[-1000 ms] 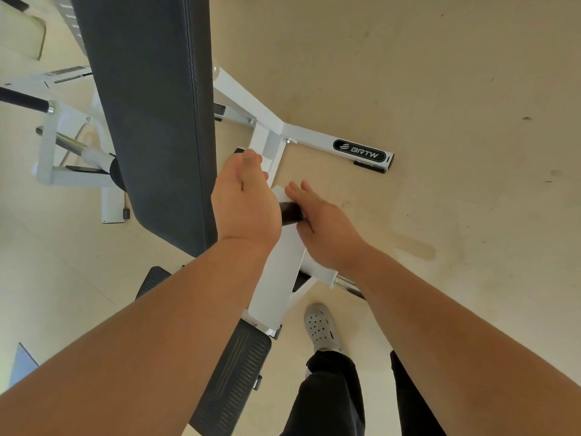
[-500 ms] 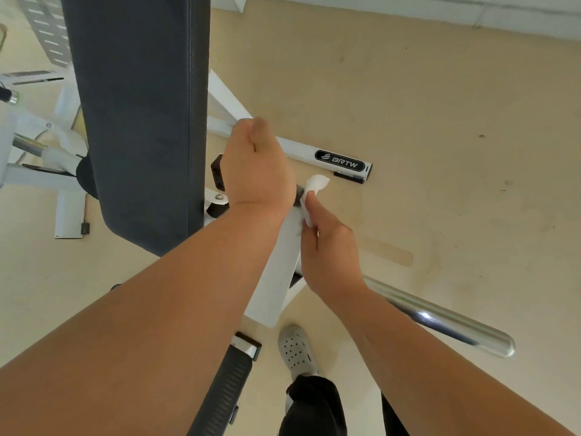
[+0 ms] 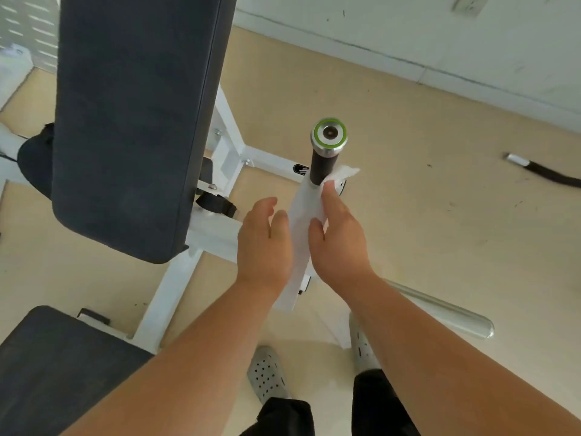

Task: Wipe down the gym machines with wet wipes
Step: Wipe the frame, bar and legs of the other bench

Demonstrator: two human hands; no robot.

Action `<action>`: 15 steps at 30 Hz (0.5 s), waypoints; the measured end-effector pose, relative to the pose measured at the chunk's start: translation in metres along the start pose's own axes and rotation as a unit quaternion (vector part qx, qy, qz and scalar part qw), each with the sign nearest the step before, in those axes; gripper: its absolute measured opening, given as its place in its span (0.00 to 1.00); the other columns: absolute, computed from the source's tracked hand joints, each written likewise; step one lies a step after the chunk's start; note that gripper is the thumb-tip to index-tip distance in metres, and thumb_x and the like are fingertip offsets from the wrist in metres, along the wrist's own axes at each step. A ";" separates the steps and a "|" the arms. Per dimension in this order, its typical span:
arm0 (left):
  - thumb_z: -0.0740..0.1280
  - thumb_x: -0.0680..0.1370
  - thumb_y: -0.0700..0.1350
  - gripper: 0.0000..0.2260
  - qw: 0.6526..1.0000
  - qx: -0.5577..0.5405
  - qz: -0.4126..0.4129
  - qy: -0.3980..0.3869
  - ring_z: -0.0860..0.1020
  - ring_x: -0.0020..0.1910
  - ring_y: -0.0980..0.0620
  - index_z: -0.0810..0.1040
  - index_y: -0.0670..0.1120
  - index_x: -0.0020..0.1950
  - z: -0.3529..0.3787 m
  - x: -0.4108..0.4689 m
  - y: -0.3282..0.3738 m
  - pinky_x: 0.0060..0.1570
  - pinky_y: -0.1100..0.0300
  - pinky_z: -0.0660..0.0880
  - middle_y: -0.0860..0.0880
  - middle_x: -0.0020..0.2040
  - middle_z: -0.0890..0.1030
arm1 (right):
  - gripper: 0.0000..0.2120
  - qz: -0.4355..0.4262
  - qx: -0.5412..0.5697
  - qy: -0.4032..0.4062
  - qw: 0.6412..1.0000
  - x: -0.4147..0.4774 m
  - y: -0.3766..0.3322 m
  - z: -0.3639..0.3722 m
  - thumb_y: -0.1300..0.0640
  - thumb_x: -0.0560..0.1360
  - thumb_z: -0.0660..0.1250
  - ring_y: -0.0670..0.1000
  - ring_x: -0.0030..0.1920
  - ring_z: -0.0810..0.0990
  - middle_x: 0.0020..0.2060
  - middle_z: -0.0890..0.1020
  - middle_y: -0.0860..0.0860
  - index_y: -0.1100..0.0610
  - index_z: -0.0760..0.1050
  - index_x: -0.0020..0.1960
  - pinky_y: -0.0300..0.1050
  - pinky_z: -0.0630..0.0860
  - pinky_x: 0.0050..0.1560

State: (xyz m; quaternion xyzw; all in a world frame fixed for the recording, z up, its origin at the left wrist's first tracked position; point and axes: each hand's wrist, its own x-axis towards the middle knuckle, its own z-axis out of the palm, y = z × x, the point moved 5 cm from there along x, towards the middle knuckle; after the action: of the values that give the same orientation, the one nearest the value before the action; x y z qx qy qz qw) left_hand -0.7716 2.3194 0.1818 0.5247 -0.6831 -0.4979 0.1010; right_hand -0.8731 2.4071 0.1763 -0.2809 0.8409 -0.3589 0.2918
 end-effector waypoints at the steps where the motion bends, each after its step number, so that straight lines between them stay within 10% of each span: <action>1: 0.53 0.81 0.53 0.22 0.999 0.027 0.013 -0.032 0.71 0.68 0.54 0.70 0.51 0.74 0.004 -0.003 -0.010 0.69 0.52 0.69 0.52 0.71 0.73 | 0.34 -0.023 -0.019 -0.009 1.000 -0.006 -0.003 0.002 0.62 0.82 0.59 0.48 0.77 0.63 0.82 0.59 0.48 0.52 0.50 0.84 0.40 0.65 0.70; 6: 0.54 0.83 0.49 0.23 0.949 0.254 0.159 -0.097 0.70 0.72 0.46 0.60 0.55 0.80 0.021 -0.015 -0.039 0.65 0.43 0.72 0.49 0.81 0.61 | 0.37 -0.151 -0.272 -0.034 0.950 -0.007 0.009 0.012 0.54 0.83 0.60 0.55 0.81 0.34 0.82 0.41 0.62 0.63 0.43 0.83 0.54 0.45 0.82; 9: 0.51 0.84 0.51 0.26 0.924 0.331 0.182 -0.055 0.69 0.73 0.46 0.52 0.55 0.82 0.023 -0.021 -0.047 0.67 0.47 0.70 0.49 0.83 0.53 | 0.38 -0.190 -0.399 -0.028 0.897 0.000 0.026 0.009 0.42 0.84 0.54 0.61 0.81 0.36 0.81 0.39 0.62 0.63 0.41 0.83 0.56 0.41 0.82; 15: 0.58 0.81 0.49 0.22 0.937 0.299 0.177 0.020 0.74 0.66 0.41 0.67 0.46 0.75 0.024 -0.022 -0.052 0.62 0.44 0.73 0.43 0.77 0.67 | 0.40 -0.284 -0.510 -0.024 0.811 0.004 0.035 -0.008 0.35 0.83 0.49 0.60 0.82 0.35 0.82 0.40 0.60 0.61 0.41 0.83 0.56 0.37 0.81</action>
State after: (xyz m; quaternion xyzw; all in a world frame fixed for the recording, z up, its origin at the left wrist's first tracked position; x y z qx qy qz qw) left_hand -0.7460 2.3537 0.1382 0.4107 -0.8802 -0.2344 0.0396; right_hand -0.8907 2.4279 0.1531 -0.6241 0.7787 0.0621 0.0120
